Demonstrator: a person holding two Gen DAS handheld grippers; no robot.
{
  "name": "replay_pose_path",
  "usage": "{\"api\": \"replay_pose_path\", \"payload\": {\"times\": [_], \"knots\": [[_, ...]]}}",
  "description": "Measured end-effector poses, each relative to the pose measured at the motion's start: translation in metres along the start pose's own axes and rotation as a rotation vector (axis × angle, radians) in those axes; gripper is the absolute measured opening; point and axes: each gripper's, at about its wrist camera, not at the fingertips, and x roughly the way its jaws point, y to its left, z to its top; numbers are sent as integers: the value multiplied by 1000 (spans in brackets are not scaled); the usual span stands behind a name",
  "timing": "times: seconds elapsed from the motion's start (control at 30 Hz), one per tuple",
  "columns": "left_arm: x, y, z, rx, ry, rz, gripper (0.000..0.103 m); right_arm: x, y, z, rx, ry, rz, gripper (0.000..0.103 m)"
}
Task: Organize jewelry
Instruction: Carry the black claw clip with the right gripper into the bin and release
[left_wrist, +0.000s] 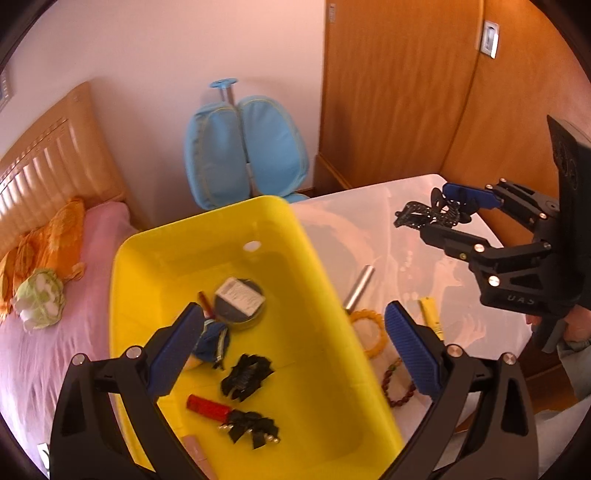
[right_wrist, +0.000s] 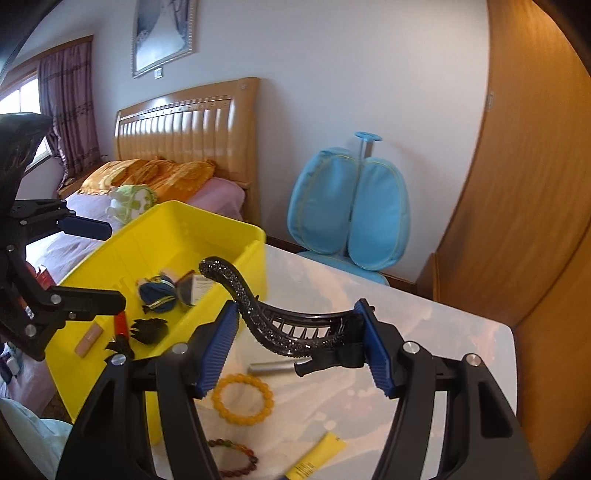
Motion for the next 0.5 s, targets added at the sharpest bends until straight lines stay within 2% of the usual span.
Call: {"api": "replay_pose_path", "payload": {"times": [0.27, 0.5], "knots": [[-37, 93, -52, -211, -10, 143, 96, 38, 101, 31, -184, 27, 191, 66], [-57, 150, -100, -343, 3, 243, 96, 80, 167, 24, -303, 152, 286, 66]]}}
